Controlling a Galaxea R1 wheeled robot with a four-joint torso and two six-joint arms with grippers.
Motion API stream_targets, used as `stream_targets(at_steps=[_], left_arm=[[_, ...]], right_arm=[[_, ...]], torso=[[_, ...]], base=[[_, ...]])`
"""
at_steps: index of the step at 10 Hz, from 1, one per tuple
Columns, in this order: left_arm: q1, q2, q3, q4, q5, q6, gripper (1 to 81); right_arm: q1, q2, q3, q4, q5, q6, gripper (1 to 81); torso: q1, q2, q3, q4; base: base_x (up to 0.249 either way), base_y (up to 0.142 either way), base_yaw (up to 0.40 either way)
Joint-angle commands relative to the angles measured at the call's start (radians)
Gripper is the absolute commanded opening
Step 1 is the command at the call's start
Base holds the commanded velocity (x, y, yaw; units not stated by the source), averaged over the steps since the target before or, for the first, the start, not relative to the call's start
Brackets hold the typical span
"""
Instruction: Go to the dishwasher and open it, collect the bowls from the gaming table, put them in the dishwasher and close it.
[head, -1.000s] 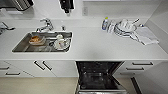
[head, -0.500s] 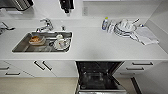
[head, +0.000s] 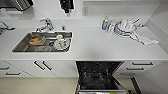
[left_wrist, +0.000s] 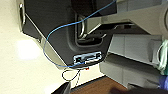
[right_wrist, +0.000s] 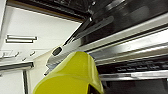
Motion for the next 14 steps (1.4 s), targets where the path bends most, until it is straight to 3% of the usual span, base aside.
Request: stream_targets(at_steps=[1,4,5,7,10,14], left_arm=[[0.109,0.118,-0.206,0.015,-0.052,-0.007,81.1],[0.125,0.164,-0.269,0.012,-0.048,-0.019,81.1],[0.132,0.188,-0.309,-0.003,-0.048,-0.024,81.1],[0.138,0.237,-0.388,-0.028,-0.046,-0.027,81.1],[0.144,0.264,-0.408,-0.032,-0.035,-0.042,81.1],[0.153,0.267,-0.408,-0.031,-0.034,-0.044,81.1]], right_arm=[[0.128,0.069,-0.057,0.013,-0.046,0.018,1.0],[0.196,0.161,-0.115,0.050,-0.057,0.018,1.0],[0.217,0.215,-0.156,0.055,-0.098,0.018,1.0],[0.259,0.300,-0.235,0.078,-0.115,0.020,1.0],[0.375,0.410,-0.341,0.110,-0.180,0.035,1.0],[0.492,0.429,-0.428,0.113,-0.209,0.079,1.0]], torso=[[0.000,0.000,0.000,0.000],[0.000,0.000,0.000,0.000],[0.000,0.000,0.000,0.000],[0.000,0.000,0.000,0.000],[0.000,0.000,0.000,0.000],[0.000,0.000,0.000,0.000]], base=[[0.000,0.000,0.000],[0.000,0.000,0.000],[0.000,0.000,0.000],[0.000,0.000,0.000],[0.000,0.000,0.000],[0.000,0.000,0.000]])
